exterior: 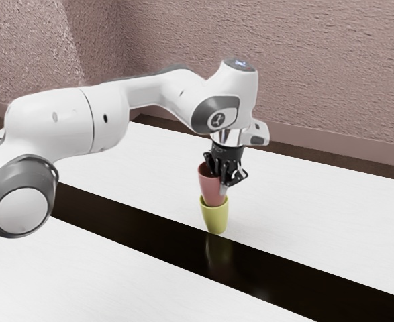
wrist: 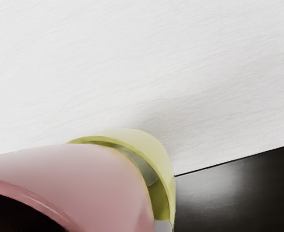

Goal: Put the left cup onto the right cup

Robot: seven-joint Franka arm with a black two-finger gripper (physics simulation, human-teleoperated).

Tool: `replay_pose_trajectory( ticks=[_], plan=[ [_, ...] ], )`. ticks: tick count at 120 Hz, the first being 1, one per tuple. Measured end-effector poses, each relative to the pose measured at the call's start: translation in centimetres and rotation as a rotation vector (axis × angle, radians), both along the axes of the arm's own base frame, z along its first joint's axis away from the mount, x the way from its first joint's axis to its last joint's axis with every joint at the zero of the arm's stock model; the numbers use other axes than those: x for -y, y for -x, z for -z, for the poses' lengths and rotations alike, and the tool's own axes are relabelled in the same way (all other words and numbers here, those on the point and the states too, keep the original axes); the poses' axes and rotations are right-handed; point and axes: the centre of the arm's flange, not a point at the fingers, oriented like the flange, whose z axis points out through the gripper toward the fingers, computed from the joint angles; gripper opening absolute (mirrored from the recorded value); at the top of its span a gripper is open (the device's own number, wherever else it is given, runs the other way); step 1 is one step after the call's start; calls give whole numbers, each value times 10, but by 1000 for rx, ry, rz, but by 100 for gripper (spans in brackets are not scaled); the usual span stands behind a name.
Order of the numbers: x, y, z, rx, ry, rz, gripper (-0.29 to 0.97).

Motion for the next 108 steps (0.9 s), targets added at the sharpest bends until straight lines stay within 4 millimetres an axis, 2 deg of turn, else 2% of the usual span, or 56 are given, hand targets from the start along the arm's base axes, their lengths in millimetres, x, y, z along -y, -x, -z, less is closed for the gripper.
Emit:
replay_pose_trajectory(
  ticks=[16, 42, 60, 80, 108],
  plan=[
    [0, -1, 2, -2, 9, -2, -3],
    [3, 0, 1, -4, 22, -3, 34],
    [3, 1, -4, -2, 31, -6, 49],
    [6, 6, -26, 18, 40, -4, 57],
    [13, 22, -74, 62, 48, 7, 64]
  ],
)
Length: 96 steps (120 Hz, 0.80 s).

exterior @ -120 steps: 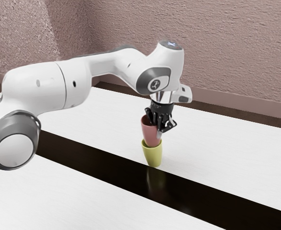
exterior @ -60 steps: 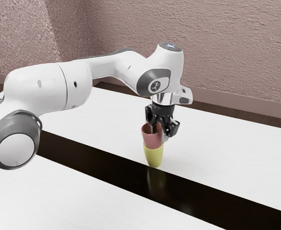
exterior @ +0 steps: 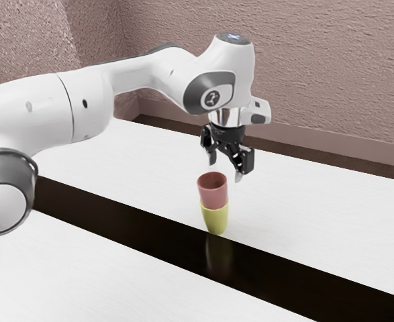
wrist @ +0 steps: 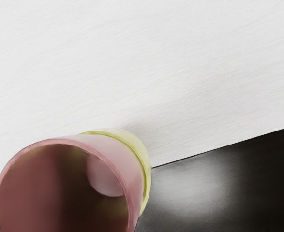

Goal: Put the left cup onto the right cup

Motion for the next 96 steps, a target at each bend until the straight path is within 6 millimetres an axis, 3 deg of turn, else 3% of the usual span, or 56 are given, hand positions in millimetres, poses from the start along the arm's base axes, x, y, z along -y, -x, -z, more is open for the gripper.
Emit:
replay_pose_trajectory(
  ticks=[33, 54, 75, 96],
  plan=[
    [-19, 41, -57, 16, 11, -18, 67],
    [-49, 68, -90, 25, 7, -51, 67],
    [-79, 83, -103, 17, 4, -95, 68],
    [-97, 91, -111, 8, 3, -118, 68]
  ],
)
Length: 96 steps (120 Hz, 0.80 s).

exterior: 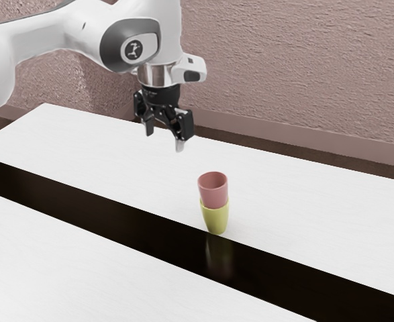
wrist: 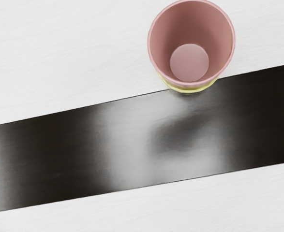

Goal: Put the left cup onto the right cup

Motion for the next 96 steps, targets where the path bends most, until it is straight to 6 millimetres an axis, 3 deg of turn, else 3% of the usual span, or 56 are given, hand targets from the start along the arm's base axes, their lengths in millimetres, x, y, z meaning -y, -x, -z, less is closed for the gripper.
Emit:
replay_pose_trajectory(
  ticks=[33, 96],
  plan=[
    [-45, 5, 1, -32, 7, -53, 68],
    [-71, 6, -5, -40, 7, -30, 68]
  ],
)
